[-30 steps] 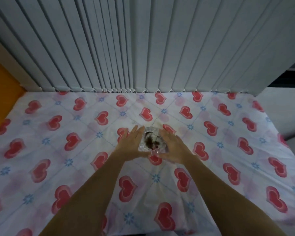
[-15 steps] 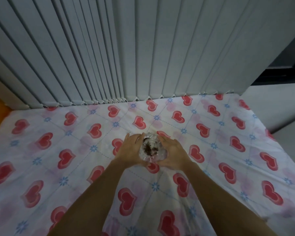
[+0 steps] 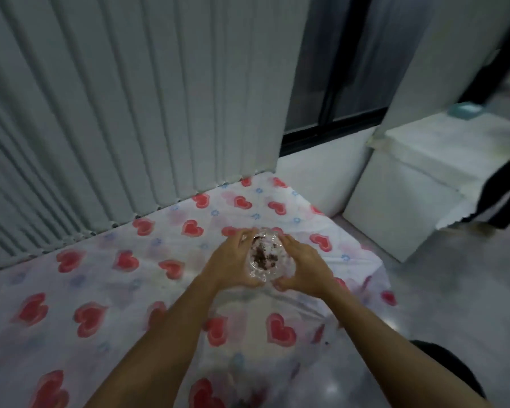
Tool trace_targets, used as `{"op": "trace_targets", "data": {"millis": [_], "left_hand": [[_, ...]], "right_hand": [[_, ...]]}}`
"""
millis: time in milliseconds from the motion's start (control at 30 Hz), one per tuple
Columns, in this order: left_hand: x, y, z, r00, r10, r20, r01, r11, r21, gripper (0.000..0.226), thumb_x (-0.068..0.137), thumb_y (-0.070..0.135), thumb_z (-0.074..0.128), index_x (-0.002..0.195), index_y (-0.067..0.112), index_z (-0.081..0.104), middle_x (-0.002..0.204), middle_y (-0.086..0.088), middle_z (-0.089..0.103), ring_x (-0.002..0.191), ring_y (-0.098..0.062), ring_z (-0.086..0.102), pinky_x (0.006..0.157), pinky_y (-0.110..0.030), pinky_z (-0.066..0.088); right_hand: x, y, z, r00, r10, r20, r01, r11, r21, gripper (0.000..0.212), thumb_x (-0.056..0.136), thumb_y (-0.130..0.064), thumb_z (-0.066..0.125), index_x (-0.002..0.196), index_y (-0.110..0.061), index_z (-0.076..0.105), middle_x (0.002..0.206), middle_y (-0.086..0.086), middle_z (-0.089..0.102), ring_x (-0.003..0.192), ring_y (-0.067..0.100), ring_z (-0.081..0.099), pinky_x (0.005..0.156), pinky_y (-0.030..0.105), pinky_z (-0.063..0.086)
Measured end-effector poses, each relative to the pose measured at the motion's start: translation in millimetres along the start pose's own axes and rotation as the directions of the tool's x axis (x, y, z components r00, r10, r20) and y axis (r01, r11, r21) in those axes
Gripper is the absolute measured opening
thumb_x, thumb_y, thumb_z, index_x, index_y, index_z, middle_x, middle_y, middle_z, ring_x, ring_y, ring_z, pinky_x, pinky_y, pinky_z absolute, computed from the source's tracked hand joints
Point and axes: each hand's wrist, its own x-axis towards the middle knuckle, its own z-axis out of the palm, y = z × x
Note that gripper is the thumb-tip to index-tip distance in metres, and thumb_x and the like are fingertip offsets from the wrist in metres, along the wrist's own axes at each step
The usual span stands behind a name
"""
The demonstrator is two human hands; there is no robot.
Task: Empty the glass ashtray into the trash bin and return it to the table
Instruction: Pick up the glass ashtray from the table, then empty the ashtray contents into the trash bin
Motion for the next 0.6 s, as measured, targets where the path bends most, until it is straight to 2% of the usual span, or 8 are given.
{"op": "trace_targets", "data": {"millis": [133, 267, 367, 433, 500, 600], "left_hand": [[39.0, 84.7, 35.2, 0.988, 0.154, -0.028, -0.153, 0.988, 0.034, 0.121, 0.051, 0.067, 0.075, 0.145, 0.005, 0.033, 0.142, -0.017, 0.045, 0.124, -0.033, 0.05, 0.1, -0.043, 0.046], [65.6, 164.0, 75.2, 0.939, 0.341, -0.034, -0.337, 0.937, 0.091, 0.118, 0.046, 0.08, 0.058, 0.135, 0.003, 0.048, 0.126, -0.014, 0.059, 0.116, -0.032, 0.054, 0.105, -0.049, 0.039], [76.2, 223.2, 110.6, 0.909, 0.416, 0.013, -0.415, 0.906, 0.085, 0.12, 0.044, 0.082, 0.057, 0.134, 0.004, 0.049, 0.123, -0.014, 0.061, 0.114, -0.033, 0.057, 0.103, -0.058, 0.04], [78.0, 256.2, 133.9, 0.888, 0.458, 0.044, -0.46, 0.885, 0.078, 0.123, 0.044, 0.083, 0.056, 0.138, 0.005, 0.045, 0.127, -0.014, 0.059, 0.118, -0.033, 0.056, 0.105, -0.06, 0.038], [78.0, 288.8, 154.0, 0.862, 0.501, 0.08, -0.505, 0.862, 0.049, 0.124, 0.045, 0.083, 0.055, 0.142, 0.007, 0.041, 0.132, -0.012, 0.056, 0.121, -0.032, 0.053, 0.109, -0.058, 0.035], [78.5, 330.5, 177.8, 0.809, 0.57, 0.141, -0.579, 0.815, 0.025, 0.126, 0.044, 0.086, 0.052, 0.142, 0.007, 0.042, 0.132, -0.011, 0.057, 0.121, -0.032, 0.053, 0.109, -0.058, 0.033]], "right_hand": [[-69.5, 60.4, -54.4, 0.992, 0.088, -0.093, -0.101, 0.983, -0.155, 0.105, 0.06, -0.053, 0.078, 0.147, -0.012, 0.036, 0.151, 0.01, 0.042, 0.141, 0.036, 0.034, 0.114, 0.052, 0.025], [-148.5, 110.0, -89.1, 0.967, 0.2, -0.159, -0.232, 0.947, -0.222, 0.105, 0.058, -0.059, 0.072, 0.146, -0.012, 0.038, 0.148, 0.01, 0.047, 0.137, 0.044, 0.037, 0.109, 0.064, 0.023], [-209.6, 141.4, -103.3, 0.923, 0.329, -0.201, -0.366, 0.911, -0.189, 0.108, 0.061, -0.06, 0.073, 0.15, -0.017, 0.028, 0.155, 0.004, 0.037, 0.144, 0.037, 0.027, 0.115, 0.059, 0.014], [-246.4, 156.4, -110.1, 0.886, 0.414, -0.21, -0.444, 0.887, -0.127, 0.112, 0.059, -0.069, 0.06, 0.152, -0.019, 0.022, 0.158, 0.001, 0.03, 0.146, 0.03, 0.023, 0.117, 0.055, 0.012], [-284.0, 167.9, -115.9, 0.849, 0.479, -0.225, -0.508, 0.856, -0.092, 0.115, 0.055, -0.072, 0.051, 0.152, -0.019, 0.021, 0.158, 0.0, 0.029, 0.146, 0.023, 0.025, 0.118, 0.055, 0.014], [-330.8, 180.2, -122.9, 0.787, 0.574, -0.225, -0.593, 0.805, -0.023, 0.114, 0.055, -0.069, 0.054, 0.153, -0.021, 0.02, 0.159, -0.004, 0.027, 0.145, 0.015, 0.027, 0.118, 0.056, 0.018]]}}
